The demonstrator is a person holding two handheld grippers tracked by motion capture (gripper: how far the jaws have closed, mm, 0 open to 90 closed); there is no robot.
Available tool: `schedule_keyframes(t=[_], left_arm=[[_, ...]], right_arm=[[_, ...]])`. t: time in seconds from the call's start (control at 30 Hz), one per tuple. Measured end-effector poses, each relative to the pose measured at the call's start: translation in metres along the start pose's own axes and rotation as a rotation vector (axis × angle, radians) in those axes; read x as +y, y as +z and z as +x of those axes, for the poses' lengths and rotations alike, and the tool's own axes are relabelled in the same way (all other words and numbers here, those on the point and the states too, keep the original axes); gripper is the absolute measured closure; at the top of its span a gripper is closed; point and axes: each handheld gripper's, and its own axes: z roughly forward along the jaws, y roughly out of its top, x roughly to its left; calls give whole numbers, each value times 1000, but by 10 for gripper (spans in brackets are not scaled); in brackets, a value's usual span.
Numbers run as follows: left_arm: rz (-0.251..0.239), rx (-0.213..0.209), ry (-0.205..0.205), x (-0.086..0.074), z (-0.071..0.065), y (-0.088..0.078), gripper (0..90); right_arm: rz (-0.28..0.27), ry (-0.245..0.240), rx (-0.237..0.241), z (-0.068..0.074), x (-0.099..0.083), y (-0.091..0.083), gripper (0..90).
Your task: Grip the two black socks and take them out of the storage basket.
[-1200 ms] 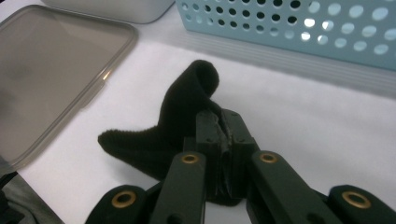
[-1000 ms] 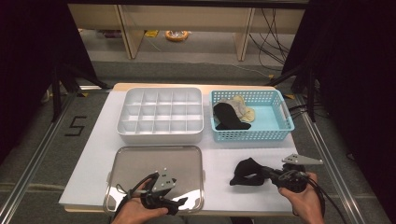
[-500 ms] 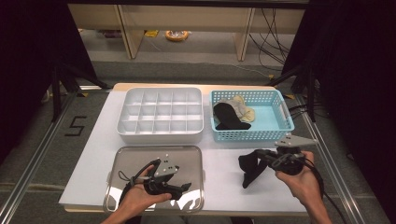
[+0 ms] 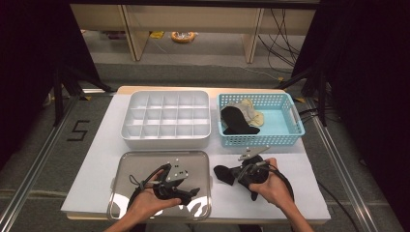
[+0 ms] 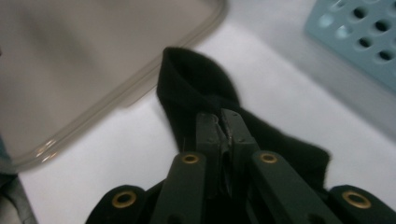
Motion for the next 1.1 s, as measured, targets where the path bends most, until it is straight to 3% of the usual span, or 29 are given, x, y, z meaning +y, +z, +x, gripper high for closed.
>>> schedule_keyframes(t=[0.07,0.1,0.2,0.23,0.27,0.3,0.33,0.4,0.47,0.57,0.77,0.8,0.87,0.93,1.03,1.1], left_arm=[[0,-2,20,0,0,2,295],[3,-3,18,0,0,3,295],[5,-9,21,-1,-2,5,295],[5,-10,16,-1,-2,5,295],[6,-12,6,-2,-3,5,295],[8,-10,11,-1,-3,5,295],[10,-7,10,-1,-3,5,295],[16,1,19,-1,-2,7,295],[17,-8,34,1,-2,8,296],[23,-3,31,4,-3,10,300],[10,-4,72,16,-2,17,340],[6,-2,78,18,-2,19,349],[12,5,120,23,-3,25,367],[12,-2,129,28,-5,31,378],[1,-19,162,36,-10,42,390],[-4,-25,186,41,-13,49,413]], right_arm=[[-7,-1,5,2,-5,0,788],[-26,25,-5,2,-8,-1,735],[-61,61,-3,-3,-12,-19,672],[-83,94,-4,-3,-14,-27,633],[-133,107,-21,-5,-17,-35,614],[-142,127,-22,-4,-19,-42,602],[-133,144,-35,-4,-22,-51,589],[-145,132,-105,-5,-33,-63,551],[-135,163,-125,-3,-43,-67,531],[-114,183,-127,1,-60,-67,507],[-85,235,-117,11,-79,-59,450],[-71,250,-144,15,-80,-58,445],[-56,229,-160,19,-82,-53,438],[-54,221,-161,20,-84,-48,435],[-28,247,-168,21,-85,-40,456],[-26,241,-177,19,-85,-37,533]])
